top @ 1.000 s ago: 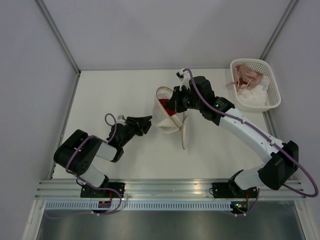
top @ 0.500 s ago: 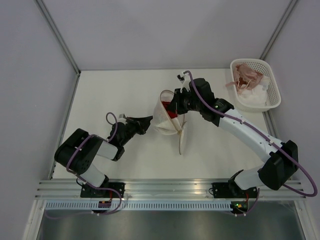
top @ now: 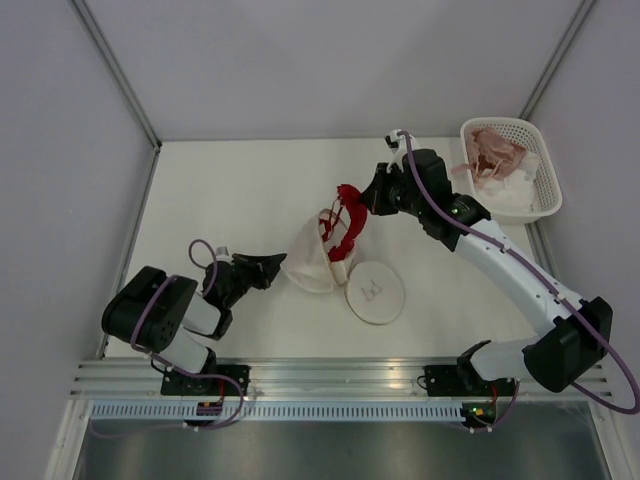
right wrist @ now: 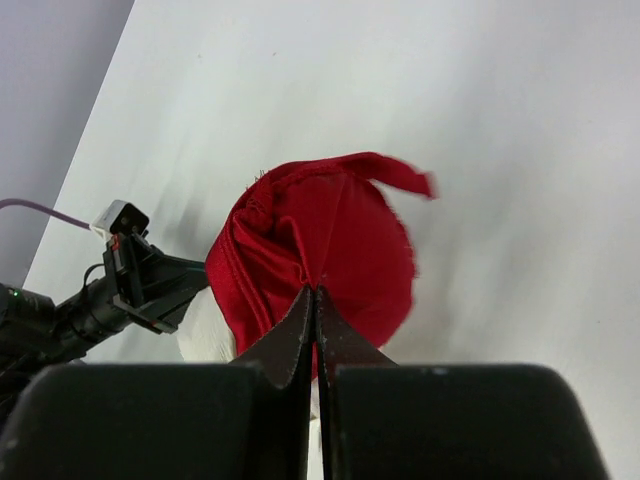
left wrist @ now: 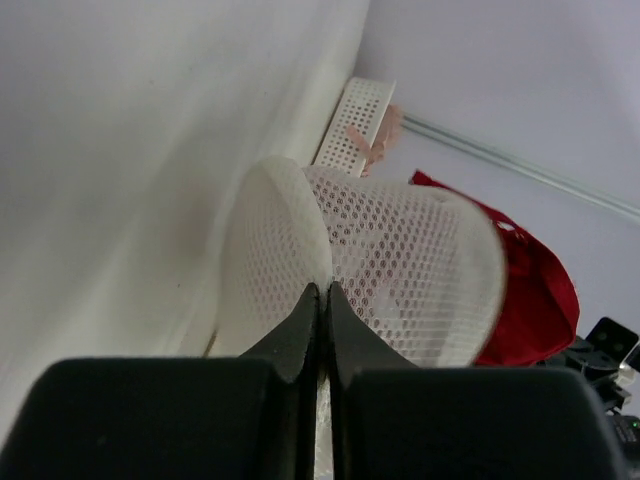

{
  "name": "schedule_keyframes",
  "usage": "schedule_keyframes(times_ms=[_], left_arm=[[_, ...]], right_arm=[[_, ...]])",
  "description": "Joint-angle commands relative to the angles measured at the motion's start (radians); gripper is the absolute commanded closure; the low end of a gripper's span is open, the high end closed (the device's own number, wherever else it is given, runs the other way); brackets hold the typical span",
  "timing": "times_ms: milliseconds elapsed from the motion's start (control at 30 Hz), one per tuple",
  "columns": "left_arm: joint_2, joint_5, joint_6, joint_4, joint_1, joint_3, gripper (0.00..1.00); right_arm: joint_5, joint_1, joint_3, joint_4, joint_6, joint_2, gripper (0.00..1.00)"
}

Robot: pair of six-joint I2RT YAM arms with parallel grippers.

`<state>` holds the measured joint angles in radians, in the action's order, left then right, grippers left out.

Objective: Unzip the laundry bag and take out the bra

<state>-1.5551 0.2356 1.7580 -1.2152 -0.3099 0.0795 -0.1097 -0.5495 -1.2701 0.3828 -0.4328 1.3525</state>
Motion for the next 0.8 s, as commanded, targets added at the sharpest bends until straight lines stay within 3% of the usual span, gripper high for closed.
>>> schedule_keyframes(times_ms=[0, 100, 267, 467, 700, 767], left_arm=[[0.018, 0.088, -0.145, -0.140, 0.006, 0.052, 0.98], [0.013, 0.142, -0.228, 0.000, 0.006, 0.089, 0.98], [-0.054, 0.188, -0.295, 0.034, 0.005, 0.100, 0.98], [-0.184, 0.218, -0.316, -0.030, 0.008, 0.103, 0.98], [-0.382, 0.246, -0.272, -0.288, 0.008, 0.091, 0.98], [-0.434, 0.254, -0.259, -0.424, 0.011, 0.072, 0.78]], right_arm=[[0.057, 0.019, 0.003, -0.004, 0.022, -0.035, 1.00], [0.103, 0.033, -0.005, -0.004, 0.031, -0.041, 1.00], [0.264, 0.071, -0.047, 0.028, 0.066, -0.041, 1.00], [0.294, 0.152, -0.112, 0.005, 0.071, -0.084, 1.00], [0.326, 0.192, -0.216, 0.008, 0.091, -0.087, 0.99], [0.352, 0.200, -0.241, 0.008, 0.097, -0.084, 1.00]])
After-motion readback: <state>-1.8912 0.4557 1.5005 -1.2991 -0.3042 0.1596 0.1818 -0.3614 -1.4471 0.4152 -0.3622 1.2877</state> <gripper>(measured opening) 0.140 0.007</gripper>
